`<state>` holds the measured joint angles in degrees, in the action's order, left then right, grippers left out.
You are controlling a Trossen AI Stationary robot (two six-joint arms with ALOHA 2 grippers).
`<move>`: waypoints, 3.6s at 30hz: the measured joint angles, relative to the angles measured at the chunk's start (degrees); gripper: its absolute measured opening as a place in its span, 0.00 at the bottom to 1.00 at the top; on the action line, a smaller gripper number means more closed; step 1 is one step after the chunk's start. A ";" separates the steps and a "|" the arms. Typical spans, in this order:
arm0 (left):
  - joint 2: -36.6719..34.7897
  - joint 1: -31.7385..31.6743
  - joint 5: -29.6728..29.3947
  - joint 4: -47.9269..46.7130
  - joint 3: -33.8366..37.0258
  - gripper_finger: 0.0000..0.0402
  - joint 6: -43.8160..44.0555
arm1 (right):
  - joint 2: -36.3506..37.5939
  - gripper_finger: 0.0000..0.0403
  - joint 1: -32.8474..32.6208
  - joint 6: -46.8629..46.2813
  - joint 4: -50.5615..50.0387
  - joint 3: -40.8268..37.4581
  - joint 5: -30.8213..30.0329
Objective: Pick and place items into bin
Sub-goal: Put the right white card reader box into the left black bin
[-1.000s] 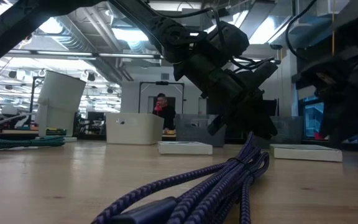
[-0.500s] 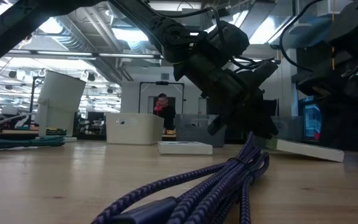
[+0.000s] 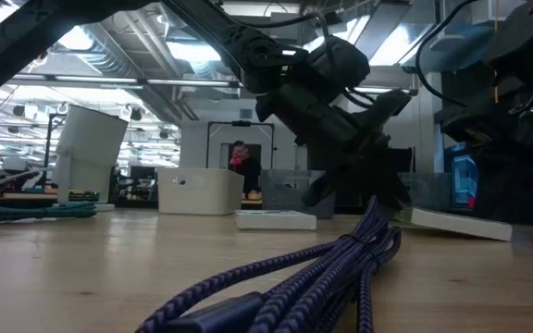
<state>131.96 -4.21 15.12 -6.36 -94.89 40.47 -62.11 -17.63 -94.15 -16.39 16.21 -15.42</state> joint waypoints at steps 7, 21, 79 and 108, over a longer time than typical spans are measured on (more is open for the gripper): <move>0.00 0.02 -2.26 -1.68 0.00 0.16 1.92 | 0.00 0.25 0.00 0.13 0.34 -0.04 0.04; 2.82 0.00 1.41 2.59 -0.11 0.33 10.57 | 0.00 0.25 -0.02 0.18 0.36 -0.04 0.04; 3.30 -0.33 6.42 12.25 0.09 0.38 20.41 | 0.00 0.25 0.00 1.68 -0.86 -0.04 1.55; 3.07 -2.74 10.53 11.04 0.00 0.09 21.07 | 17.50 0.25 -0.01 7.62 -5.54 -0.28 2.19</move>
<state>135.03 -6.95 25.64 4.68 -94.89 61.54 -44.60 -17.64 -86.53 -21.93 15.92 -13.23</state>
